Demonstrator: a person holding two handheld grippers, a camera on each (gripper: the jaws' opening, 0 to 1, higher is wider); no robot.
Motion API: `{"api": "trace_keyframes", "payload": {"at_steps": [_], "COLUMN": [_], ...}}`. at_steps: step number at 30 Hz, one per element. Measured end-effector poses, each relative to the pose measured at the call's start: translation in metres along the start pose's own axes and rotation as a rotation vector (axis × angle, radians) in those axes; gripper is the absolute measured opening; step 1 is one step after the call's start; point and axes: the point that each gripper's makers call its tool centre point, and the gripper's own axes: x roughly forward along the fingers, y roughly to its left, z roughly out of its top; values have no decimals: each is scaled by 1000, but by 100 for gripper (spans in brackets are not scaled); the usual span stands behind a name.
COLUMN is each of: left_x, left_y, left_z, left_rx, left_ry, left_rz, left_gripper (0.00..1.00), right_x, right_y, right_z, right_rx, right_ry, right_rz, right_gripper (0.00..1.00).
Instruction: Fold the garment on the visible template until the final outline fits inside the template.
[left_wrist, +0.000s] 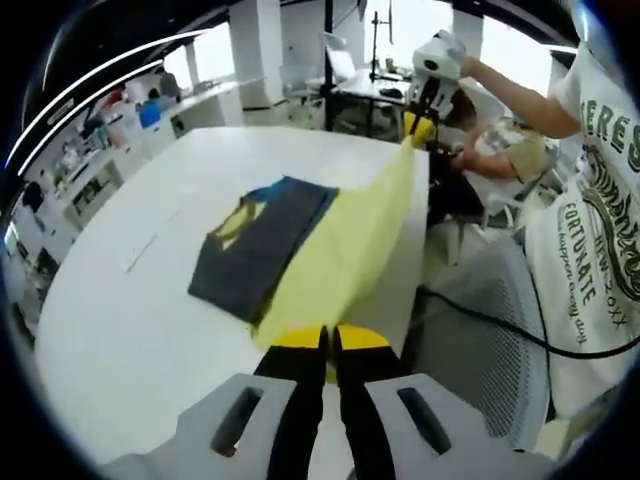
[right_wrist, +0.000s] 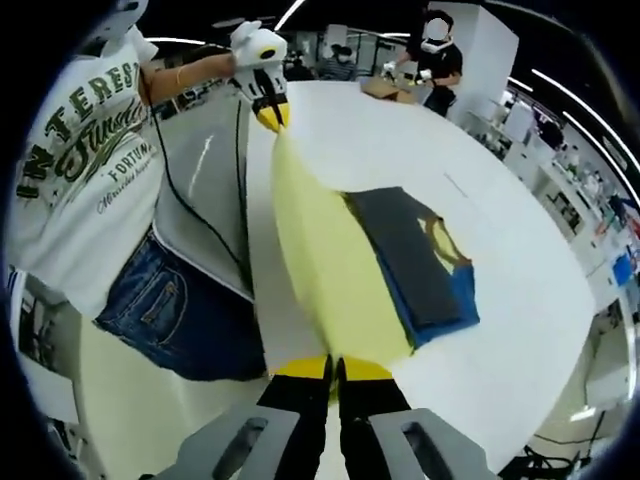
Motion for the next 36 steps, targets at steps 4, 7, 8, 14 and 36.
{"api": "trace_keyframes", "payload": {"at_steps": [4,7,8,14,36], "left_x": [1,4,5,13,27], "left_y": [11,21,24,45,133], "left_z": [6,12,13,22,60], "left_rx": [16,35,36,47,36], "left_ry": [-11,-15,-17,-17,-117], "left_rz": [26,49,55,84,293], "left_gripper": [1,1,1,1,1], "right_x": [1,3,4,9,27], "right_y": [-16,-31,-33,-65,-171], "right_z": [5,7,7,11,37], "right_rx": [-14,-31,-37,-53,-19], "right_ry": [-6,-9,-7,-10,-17], "right_rz": [-39,-73,-76,-151,-439], "right_gripper": [0,0,0,0,0]}}
